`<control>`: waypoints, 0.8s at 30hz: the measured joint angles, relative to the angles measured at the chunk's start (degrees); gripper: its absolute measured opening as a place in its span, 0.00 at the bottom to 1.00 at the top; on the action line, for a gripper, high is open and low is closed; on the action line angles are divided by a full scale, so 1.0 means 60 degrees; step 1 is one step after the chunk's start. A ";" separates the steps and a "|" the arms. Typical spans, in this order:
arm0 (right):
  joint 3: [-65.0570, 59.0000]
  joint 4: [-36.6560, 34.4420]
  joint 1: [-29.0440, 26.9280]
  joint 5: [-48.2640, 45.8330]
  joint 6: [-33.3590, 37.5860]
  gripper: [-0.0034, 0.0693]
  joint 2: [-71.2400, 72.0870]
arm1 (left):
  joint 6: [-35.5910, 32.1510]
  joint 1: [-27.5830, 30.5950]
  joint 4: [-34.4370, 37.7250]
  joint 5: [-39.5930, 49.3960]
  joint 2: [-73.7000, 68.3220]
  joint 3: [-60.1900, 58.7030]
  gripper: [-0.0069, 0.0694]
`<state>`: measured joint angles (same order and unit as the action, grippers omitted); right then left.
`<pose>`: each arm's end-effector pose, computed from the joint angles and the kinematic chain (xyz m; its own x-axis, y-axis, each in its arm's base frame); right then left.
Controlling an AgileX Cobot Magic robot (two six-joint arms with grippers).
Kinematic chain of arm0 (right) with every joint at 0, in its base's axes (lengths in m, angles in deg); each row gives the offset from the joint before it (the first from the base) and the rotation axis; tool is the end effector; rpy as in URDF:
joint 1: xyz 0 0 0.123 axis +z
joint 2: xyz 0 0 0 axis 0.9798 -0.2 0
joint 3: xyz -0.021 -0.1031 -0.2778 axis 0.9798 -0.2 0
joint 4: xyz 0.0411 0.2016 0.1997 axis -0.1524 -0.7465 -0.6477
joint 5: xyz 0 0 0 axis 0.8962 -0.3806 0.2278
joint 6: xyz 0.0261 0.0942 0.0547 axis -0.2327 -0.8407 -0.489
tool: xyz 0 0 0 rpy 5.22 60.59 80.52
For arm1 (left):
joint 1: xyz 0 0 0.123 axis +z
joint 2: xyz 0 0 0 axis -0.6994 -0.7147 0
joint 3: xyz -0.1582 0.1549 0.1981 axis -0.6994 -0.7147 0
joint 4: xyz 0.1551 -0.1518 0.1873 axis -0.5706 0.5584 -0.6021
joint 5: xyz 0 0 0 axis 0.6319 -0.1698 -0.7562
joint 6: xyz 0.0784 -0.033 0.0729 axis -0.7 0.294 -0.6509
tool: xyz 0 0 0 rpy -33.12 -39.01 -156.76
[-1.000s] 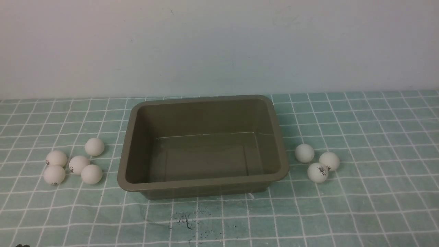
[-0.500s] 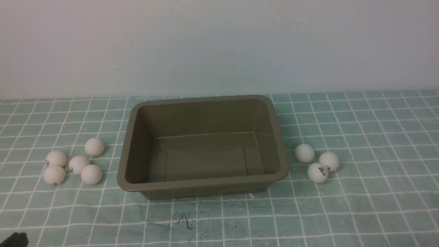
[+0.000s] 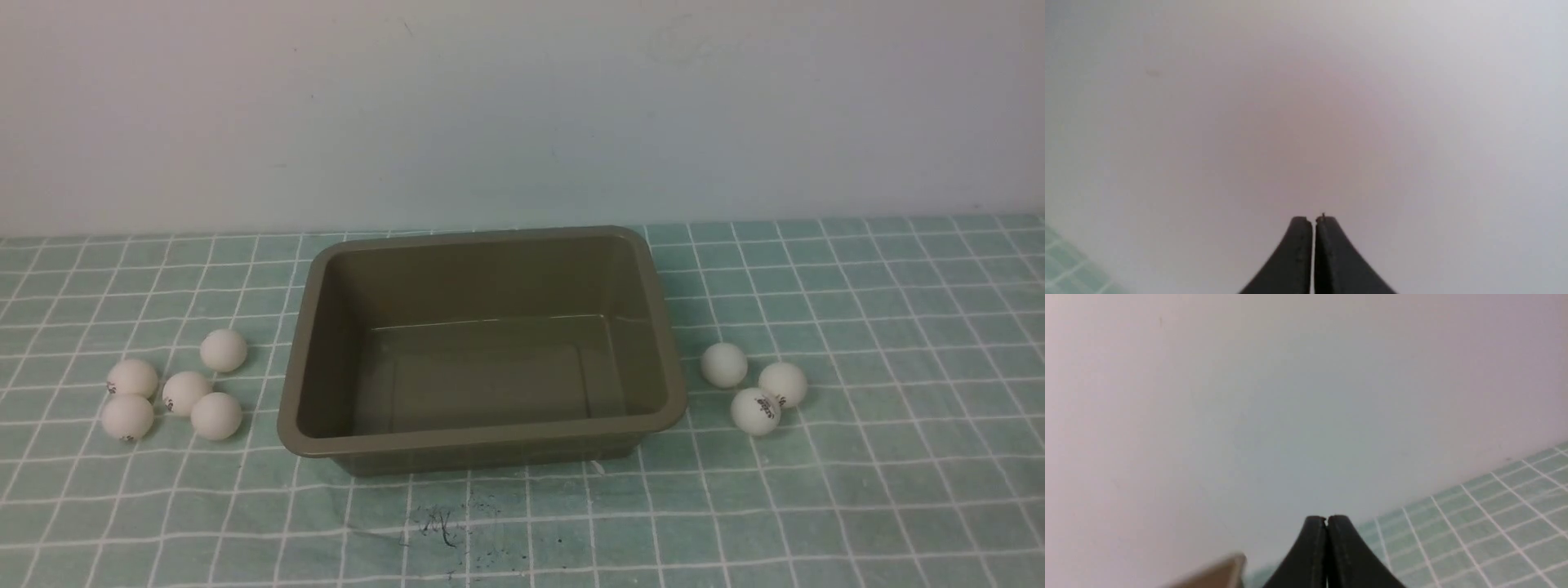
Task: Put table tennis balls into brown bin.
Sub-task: 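Reach for and grasp a ping pong ball on the table beside the basket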
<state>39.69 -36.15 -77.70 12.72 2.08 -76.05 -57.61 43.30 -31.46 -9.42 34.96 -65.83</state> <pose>0.1007 0.0006 0.2069 0.0694 0.5709 -0.8181 -0.0565 0.8210 0.5681 0.0835 0.0306 0.2569 0.5017 -0.6277 -0.5953 0.1135 0.7299 -0.6740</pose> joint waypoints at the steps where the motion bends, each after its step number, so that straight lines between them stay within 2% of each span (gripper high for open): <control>1: 0.0000 -0.0168 0.0000 0.0119 -0.0054 0.03 0.0000 | 0.0000 0.0000 0.0029 -0.0137 0.0000 0.0212 0.08; 4: 0.0000 -0.0705 0.0000 0.0525 -0.0309 0.03 0.0000 | -0.0338 0.0000 -0.0082 0.0380 -0.0404 0.2010 0.08; 6: 0.0000 -0.0917 0.0000 0.0841 -0.0429 0.03 0.0000 | -0.0906 0.0000 -0.0342 0.1771 -0.1081 0.3392 0.08; 8: 0.0000 -0.1013 0.0000 0.0941 -0.0514 0.03 0.0000 | -0.1567 0.0000 -0.0580 0.3908 -0.2081 0.4776 0.08; 11: 0.0037 -0.1021 0.0000 0.0753 -0.0769 0.03 0.0000 | -0.2139 0.0000 -0.0992 0.7999 -0.4172 0.6736 0.08; 15: 0.1288 -0.0174 0.0010 -0.1543 -0.0773 0.03 -0.0068 | -0.2335 0.0000 -0.1859 1.2513 -0.7367 0.8097 0.08; 17: 0.1884 0.0189 0.0019 -0.2440 -0.0631 0.03 -0.0315 | -0.2400 0.0000 -0.2209 1.3272 -0.8319 0.8306 0.08; 19: 0.3298 0.0584 0.0030 -0.4088 -0.0155 0.03 -0.1242 | -0.2491 0.0000 -0.2631 1.3737 -0.9696 0.8406 0.08; 24: 0.6542 0.0516 0.0049 -0.8130 0.1649 0.03 -0.4861 | -0.2621 0.0000 -0.3529 1.3277 -1.1726 0.8436 0.08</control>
<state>78.95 -33.05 -77.41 -36.06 11.98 -105.21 -73.34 43.30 -52.64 70.24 -35.39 -15.21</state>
